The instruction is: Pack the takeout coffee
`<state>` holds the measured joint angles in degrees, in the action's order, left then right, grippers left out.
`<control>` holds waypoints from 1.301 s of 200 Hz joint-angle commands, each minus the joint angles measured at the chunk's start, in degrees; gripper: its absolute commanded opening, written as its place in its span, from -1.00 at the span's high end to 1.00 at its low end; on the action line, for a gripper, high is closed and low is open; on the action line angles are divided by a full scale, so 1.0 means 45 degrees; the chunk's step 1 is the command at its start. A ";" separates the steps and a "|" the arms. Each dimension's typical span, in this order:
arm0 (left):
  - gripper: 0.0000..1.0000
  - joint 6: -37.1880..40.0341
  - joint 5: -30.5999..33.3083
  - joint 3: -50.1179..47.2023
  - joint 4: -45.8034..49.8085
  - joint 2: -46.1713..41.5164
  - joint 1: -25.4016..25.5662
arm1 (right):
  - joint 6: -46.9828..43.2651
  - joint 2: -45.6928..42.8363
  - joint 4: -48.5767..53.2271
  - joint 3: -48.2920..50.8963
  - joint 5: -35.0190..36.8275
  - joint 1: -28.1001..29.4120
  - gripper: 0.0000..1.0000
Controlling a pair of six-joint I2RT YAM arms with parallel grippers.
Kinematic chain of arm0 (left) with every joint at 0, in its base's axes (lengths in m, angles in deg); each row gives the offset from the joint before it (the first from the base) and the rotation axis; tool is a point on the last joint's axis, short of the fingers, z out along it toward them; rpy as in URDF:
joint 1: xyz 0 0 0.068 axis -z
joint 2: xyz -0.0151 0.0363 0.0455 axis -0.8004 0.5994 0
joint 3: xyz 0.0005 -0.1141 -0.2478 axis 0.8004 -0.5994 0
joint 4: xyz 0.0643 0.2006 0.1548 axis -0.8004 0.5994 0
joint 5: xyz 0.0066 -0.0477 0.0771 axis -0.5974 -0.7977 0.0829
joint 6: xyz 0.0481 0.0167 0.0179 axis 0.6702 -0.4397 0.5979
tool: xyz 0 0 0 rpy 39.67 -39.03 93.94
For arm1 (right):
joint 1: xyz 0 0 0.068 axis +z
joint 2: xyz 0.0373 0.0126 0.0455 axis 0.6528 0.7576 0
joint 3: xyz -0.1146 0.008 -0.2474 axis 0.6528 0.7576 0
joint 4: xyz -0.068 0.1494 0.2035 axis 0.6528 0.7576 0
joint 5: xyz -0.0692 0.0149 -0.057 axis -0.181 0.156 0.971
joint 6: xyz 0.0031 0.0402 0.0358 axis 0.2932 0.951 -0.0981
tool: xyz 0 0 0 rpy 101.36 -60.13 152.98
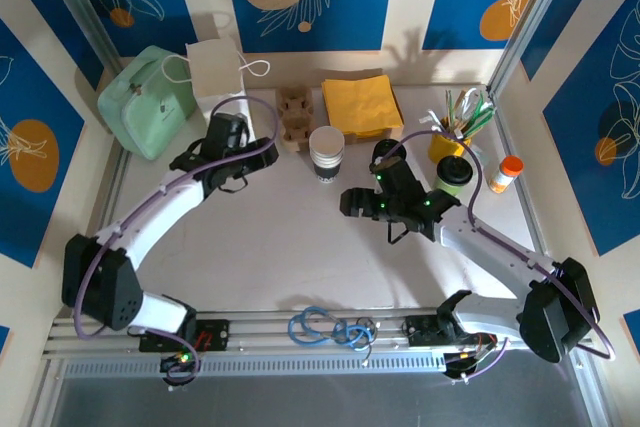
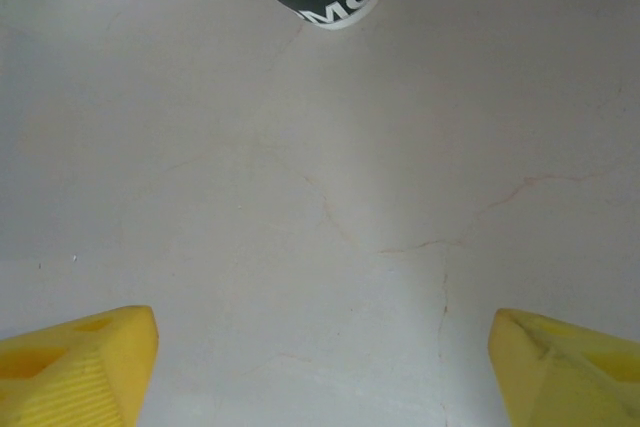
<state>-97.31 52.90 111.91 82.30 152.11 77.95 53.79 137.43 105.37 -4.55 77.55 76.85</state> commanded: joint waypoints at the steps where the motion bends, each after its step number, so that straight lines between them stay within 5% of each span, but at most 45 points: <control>1: -0.31 -0.0123 0.0678 0.0935 -0.0425 0.0859 0.0197 | 0.0261 0.0004 -0.0677 0.0147 0.1086 0.0569 -0.72; 159: -0.12 -0.0947 0.2840 0.7010 0.1801 0.7438 0.0606 | 0.1107 -0.1775 -0.2277 0.2186 0.1305 0.0398 -0.74; 260: 0.16 -0.0755 0.3506 0.8003 0.2176 0.8840 0.0676 | 0.1179 -0.1363 -0.2370 0.2107 0.0750 0.0046 -0.72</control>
<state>-101.07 67.42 145.24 90.83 190.36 80.59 58.38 131.00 95.49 5.29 81.86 77.48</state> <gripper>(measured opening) 0.434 0.862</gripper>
